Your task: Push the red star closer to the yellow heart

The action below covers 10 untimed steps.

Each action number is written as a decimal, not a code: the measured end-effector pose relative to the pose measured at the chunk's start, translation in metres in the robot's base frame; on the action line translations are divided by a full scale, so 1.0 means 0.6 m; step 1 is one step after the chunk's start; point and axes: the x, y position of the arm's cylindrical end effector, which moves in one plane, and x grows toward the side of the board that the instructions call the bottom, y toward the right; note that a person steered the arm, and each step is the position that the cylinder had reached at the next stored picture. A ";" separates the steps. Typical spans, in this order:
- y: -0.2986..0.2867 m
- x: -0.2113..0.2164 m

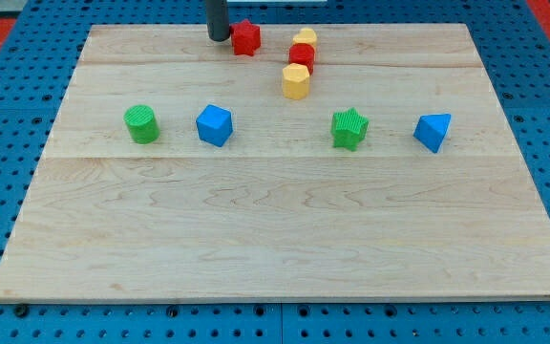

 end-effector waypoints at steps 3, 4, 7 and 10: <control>-0.033 0.049; 0.015 0.074; 0.043 0.003; 0.106 -0.031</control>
